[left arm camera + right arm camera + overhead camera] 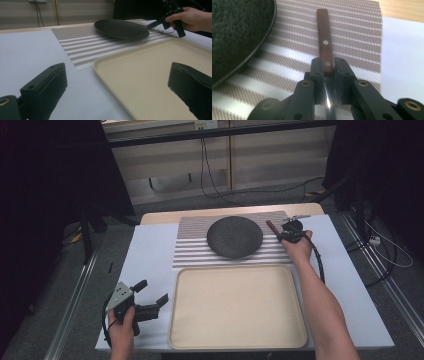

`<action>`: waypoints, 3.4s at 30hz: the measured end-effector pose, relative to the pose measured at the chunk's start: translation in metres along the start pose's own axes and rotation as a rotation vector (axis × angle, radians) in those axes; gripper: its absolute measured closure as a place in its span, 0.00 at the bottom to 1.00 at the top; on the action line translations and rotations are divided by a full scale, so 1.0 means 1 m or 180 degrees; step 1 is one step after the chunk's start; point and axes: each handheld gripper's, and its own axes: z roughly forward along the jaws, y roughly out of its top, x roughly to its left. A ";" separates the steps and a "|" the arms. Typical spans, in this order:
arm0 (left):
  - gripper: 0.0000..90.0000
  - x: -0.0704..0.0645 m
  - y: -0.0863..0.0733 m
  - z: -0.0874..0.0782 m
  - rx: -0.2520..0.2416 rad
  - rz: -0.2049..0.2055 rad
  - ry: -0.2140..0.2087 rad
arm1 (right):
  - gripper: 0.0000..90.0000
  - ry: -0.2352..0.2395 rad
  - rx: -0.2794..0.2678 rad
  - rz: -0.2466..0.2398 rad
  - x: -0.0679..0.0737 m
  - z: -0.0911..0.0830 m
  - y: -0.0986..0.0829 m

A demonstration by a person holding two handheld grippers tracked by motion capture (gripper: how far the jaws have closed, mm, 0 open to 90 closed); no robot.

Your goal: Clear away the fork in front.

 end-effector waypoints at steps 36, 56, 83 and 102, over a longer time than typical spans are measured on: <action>0.03 0.000 0.002 0.006 0.0009 0.0022 -0.0013 | 0.85 0.0358 0.0452 -0.0433 0.006 -0.109 -0.085; 0.03 -0.003 0.003 0.006 0.0032 0.0051 -0.0007 | 0.87 0.0508 0.0636 -0.0165 -0.002 -0.104 -0.079; 0.03 -0.009 0.007 0.004 -0.0061 0.0001 -0.0055 | 0.87 0.0953 -0.0784 0.0394 0.009 -0.157 -0.109; 0.03 -0.021 0.018 0.005 -0.0052 0.0089 -0.0153 | 0.87 0.1434 -0.1364 0.0309 0.052 -0.171 -0.104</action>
